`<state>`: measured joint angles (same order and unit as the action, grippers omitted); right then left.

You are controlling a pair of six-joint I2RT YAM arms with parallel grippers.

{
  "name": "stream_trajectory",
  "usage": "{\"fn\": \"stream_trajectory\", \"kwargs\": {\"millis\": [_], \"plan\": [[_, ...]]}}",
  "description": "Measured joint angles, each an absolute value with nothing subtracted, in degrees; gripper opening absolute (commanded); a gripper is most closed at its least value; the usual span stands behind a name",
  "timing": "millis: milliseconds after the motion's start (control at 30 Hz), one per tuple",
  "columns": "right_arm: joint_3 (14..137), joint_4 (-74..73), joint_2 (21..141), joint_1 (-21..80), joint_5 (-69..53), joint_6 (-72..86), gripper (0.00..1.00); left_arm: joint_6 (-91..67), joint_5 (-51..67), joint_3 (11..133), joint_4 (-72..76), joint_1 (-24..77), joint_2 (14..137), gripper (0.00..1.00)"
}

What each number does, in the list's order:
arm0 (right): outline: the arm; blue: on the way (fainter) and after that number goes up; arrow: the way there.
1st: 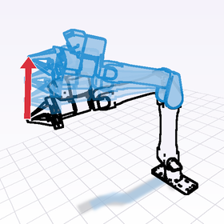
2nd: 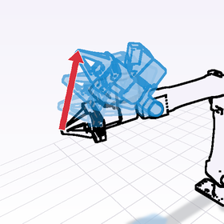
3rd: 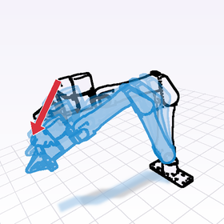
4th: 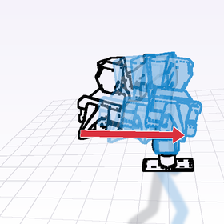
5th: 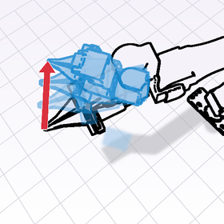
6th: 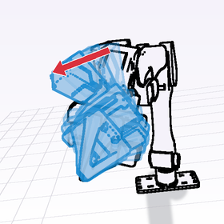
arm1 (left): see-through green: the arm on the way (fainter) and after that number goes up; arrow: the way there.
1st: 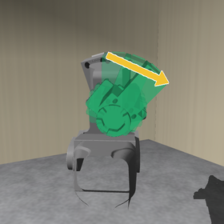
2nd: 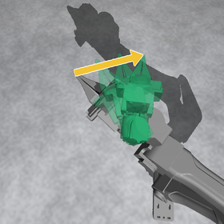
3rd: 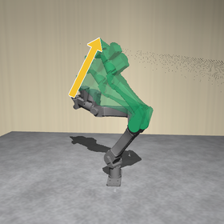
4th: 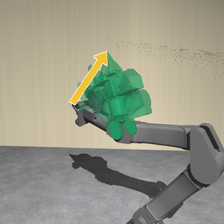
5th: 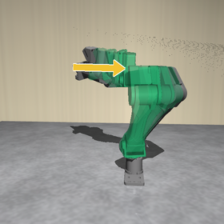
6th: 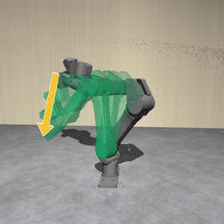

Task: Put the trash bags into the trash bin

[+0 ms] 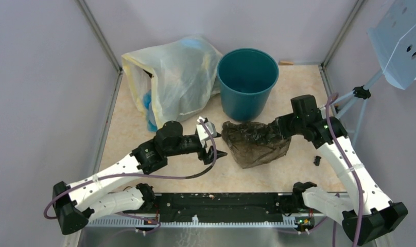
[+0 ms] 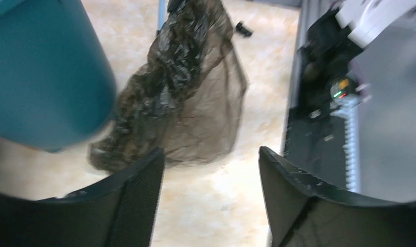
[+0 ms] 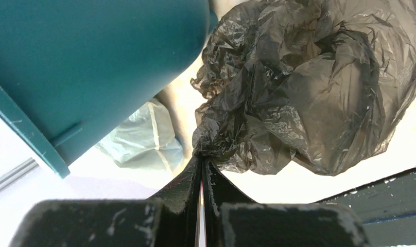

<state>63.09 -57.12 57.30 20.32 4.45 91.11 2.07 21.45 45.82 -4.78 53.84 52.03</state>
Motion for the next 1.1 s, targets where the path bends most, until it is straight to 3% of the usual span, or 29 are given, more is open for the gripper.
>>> {"fn": "stream_trajectory", "kwargs": {"millis": [233, 267, 300, 667, 933, 1100], "plan": [[64.79, -58.92, 55.16, 20.32, 2.17, 90.98, 0.0, 19.42, 21.41, 42.41, -0.71, 53.84, 59.94, 0.84], [65.73, -59.2, 55.18, 20.32, 1.8, 90.87, 0.0, 21.47, 21.63, 41.93, 0.03, 53.84, 61.06, 0.95], [67.07, -59.75, 55.2, 20.32, 1.45, 90.7, 0.0, 23.7, 21.98, 41.34, 0.8, 53.84, 61.98, 0.98], [72.93, -61.1, 55.11, 20.32, -3.73, 92.07, 0.0, 38.11, 28.38, 36.82, 10.0, 54.17, 64.18, 0.98], [72.93, -61.12, 54.89, 20.32, -4.45, 93.78, 0.0, 42.33, 32.62, 37.08, 11.46, 54.87, 69.12, 0.85], [72.93, -61.08, 54.81, 20.32, -4.67, 94.8, 0.0, 43.4, 32.49, 37.08, 11.14, 55.24, 69.49, 0.53]]}}
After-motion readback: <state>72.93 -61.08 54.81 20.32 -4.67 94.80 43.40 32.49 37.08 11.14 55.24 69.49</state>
